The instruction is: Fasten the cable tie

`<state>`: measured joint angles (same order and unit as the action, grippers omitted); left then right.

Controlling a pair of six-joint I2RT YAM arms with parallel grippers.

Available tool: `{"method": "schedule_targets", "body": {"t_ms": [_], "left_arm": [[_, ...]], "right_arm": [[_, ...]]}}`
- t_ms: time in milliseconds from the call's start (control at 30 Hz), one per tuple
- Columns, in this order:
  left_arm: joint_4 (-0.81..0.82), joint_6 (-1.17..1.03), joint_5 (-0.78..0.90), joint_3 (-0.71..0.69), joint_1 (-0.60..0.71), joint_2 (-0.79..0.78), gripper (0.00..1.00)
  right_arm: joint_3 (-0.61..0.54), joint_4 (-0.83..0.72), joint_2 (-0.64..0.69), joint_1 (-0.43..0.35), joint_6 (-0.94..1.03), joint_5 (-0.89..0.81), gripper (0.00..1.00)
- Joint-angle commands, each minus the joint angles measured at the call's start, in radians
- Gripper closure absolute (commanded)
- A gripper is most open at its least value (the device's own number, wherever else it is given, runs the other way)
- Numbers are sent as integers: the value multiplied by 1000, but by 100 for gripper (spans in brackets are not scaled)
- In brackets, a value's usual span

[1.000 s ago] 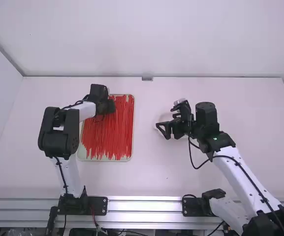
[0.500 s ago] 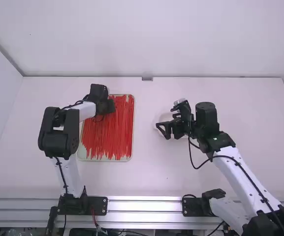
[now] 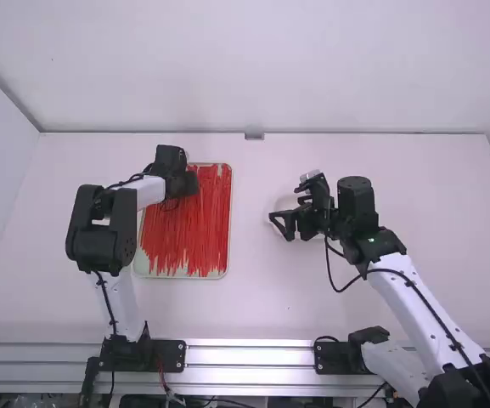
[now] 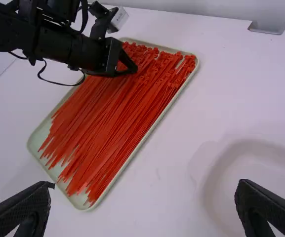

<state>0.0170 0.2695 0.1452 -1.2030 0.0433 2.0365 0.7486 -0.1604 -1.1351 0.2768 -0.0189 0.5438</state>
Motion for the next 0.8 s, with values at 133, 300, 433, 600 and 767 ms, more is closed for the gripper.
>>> {"method": "schedule_targets", "body": {"t_ms": [133,300,433,600,767], "left_arm": [[1,3,-8,12,-4,11,95],[0,5,-8,12,-4,11,97],[-2,5,-7,6,-5,11,98],[47,4,-4,-41,-5,11,98],[105,4,-4,-95,-4,11,98]], "right_arm": [[37,0,-3,-2,17,6,1],[37,0,-3,-3,17,6,1],[37,0,-3,-2,21,6,1],[37,0,-3,-3,20,5,1],[37,0,-3,-3,21,6,1]]}}
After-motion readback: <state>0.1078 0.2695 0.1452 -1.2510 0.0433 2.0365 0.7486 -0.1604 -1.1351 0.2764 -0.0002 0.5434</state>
